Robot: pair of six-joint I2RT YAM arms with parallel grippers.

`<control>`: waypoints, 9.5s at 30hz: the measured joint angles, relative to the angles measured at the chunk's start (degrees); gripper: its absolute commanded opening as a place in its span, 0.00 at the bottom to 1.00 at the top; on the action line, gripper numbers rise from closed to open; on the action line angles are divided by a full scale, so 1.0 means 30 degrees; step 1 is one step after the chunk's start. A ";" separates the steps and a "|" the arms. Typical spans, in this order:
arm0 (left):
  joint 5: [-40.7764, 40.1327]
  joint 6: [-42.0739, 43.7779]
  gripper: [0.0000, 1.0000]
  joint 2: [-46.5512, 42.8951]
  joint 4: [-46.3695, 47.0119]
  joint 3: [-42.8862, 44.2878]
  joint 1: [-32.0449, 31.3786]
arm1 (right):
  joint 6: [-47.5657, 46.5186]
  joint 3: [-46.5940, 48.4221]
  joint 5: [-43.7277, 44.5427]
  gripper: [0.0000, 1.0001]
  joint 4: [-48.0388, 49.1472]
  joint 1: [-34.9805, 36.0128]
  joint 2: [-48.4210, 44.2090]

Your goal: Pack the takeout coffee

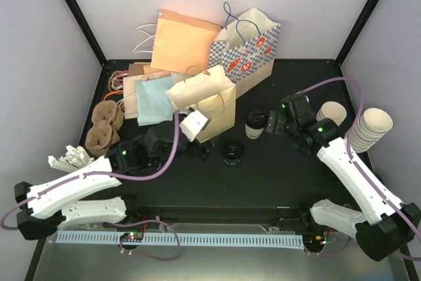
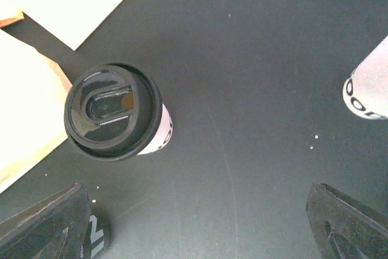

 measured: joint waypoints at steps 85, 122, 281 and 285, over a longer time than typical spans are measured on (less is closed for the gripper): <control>0.2514 0.1107 0.99 -0.2419 -0.0372 -0.1450 0.0889 | 0.5989 -0.7621 0.3198 1.00 0.0350 -1.2932 -0.1260; 0.2499 0.1166 0.99 -0.2419 -0.0393 -0.1450 0.0889 | 0.5064 -0.7395 0.2885 0.96 0.1282 -1.4783 -0.0750; 0.2455 0.1428 0.99 -0.2878 -0.0379 -0.1654 0.0889 | 0.8670 -0.4852 0.5056 0.75 -0.3898 -0.7665 -0.3949; 0.2455 0.1421 0.99 -0.2871 -0.0379 -0.1654 0.0889 | 0.9493 -0.3410 0.6156 0.74 -0.5217 -0.6084 -0.4269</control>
